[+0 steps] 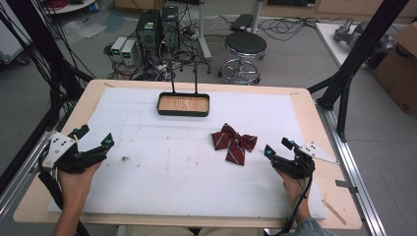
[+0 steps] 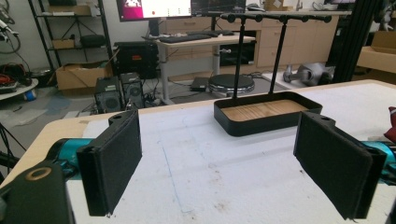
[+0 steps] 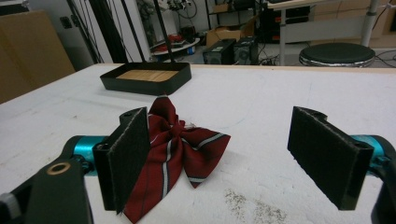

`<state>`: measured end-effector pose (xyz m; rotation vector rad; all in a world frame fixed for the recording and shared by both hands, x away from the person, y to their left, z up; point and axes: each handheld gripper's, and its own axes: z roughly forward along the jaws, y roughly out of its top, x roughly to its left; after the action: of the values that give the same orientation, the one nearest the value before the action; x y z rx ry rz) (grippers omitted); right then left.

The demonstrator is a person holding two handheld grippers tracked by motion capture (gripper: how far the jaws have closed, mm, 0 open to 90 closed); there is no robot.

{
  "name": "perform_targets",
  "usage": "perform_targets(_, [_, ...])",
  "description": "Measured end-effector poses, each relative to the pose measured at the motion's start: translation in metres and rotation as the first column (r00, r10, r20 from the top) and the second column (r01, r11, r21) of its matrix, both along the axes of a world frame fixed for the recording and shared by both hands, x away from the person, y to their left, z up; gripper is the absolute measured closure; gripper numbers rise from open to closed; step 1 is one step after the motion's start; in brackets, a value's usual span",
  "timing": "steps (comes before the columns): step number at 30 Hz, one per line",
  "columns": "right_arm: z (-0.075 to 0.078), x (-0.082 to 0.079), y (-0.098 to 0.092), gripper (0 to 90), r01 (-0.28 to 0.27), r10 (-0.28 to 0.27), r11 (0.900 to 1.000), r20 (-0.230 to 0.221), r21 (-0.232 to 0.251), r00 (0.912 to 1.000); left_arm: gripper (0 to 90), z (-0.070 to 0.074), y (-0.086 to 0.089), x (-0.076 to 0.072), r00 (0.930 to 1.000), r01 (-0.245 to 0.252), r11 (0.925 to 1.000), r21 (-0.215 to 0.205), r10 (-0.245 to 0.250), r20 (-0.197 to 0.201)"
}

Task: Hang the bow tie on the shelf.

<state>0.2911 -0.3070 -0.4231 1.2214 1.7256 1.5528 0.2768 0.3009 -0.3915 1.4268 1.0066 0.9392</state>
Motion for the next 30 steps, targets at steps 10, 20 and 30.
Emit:
perform_targets(10, [0.0008, -0.0010, 0.0002, 20.3, -0.002, 0.002, 1.000, 0.001, -0.001, 1.0000, 15.7, 0.0011, -0.0013, -0.0005, 0.9999, 0.015, 0.9999, -0.003, -0.015, 0.002])
perform_targets(20, [0.0032, 0.0000, 0.0001, 20.3, -0.001, 0.001, 1.000, -0.003, 0.008, 1.0000, 15.8, 0.0033, -0.0011, 0.0006, 0.9997, 0.022, 0.9997, -0.008, -0.022, 0.005])
perform_targets(30, [0.0028, -0.0002, -0.0013, 20.4, -0.002, 0.002, 1.000, -0.006, 0.015, 1.0000, 15.8, 0.0036, -0.0009, 0.0007, 0.9998, 0.020, 0.9998, -0.009, -0.020, 0.005])
